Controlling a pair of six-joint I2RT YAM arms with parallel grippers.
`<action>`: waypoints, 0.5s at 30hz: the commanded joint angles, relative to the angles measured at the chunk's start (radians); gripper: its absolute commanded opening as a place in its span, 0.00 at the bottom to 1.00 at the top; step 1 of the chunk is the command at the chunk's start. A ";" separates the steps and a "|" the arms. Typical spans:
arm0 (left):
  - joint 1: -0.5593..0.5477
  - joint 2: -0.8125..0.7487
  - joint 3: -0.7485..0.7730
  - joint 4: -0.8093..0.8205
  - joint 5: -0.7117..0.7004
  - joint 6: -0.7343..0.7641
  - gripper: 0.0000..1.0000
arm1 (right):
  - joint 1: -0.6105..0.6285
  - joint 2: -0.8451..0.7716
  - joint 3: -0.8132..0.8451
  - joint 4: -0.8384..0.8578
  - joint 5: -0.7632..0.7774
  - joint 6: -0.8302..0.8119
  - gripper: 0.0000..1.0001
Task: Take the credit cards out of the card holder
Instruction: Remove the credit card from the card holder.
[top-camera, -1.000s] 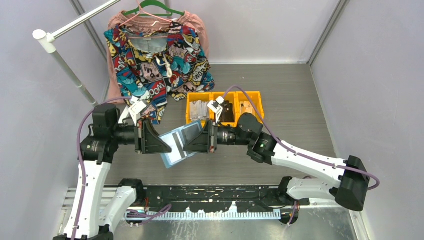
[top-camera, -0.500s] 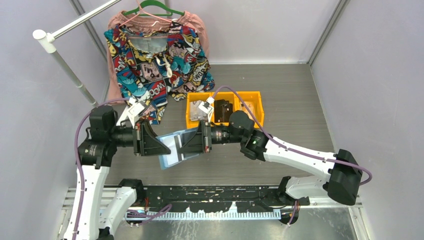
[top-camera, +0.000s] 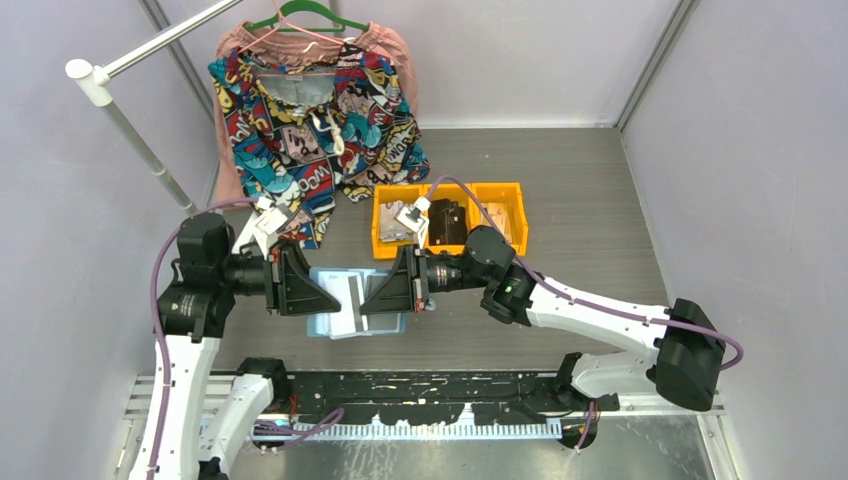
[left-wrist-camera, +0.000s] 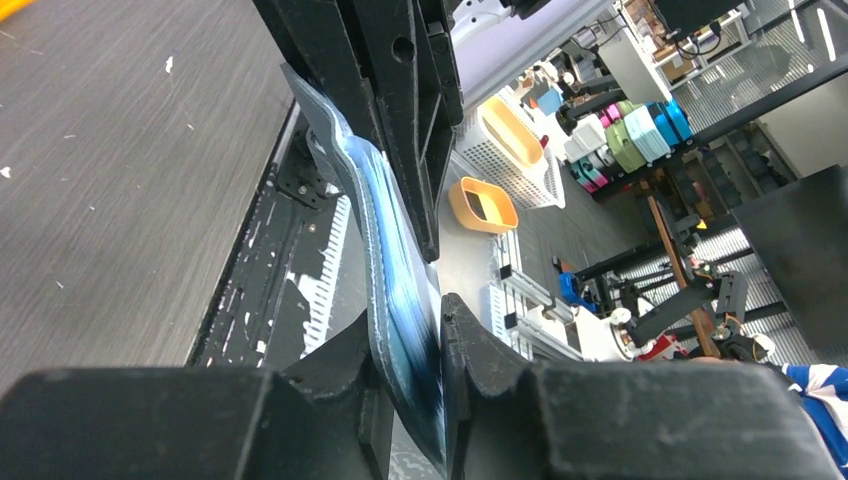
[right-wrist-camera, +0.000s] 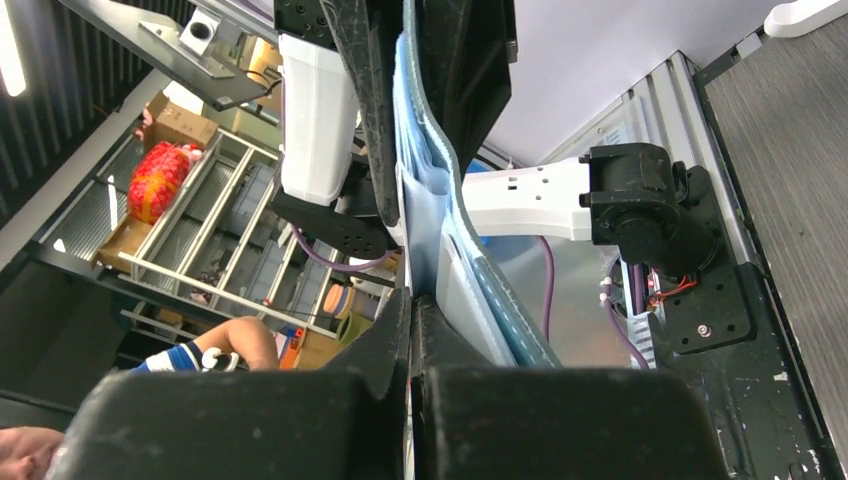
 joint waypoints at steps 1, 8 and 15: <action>-0.009 0.003 -0.015 0.060 0.046 -0.022 0.22 | 0.008 -0.047 0.007 0.115 0.052 0.010 0.01; -0.009 0.005 0.000 0.088 0.052 -0.065 0.02 | -0.010 -0.148 -0.024 -0.060 0.091 -0.084 0.01; -0.009 0.018 0.020 0.093 0.043 -0.096 0.00 | -0.012 -0.167 -0.050 -0.074 0.107 -0.092 0.01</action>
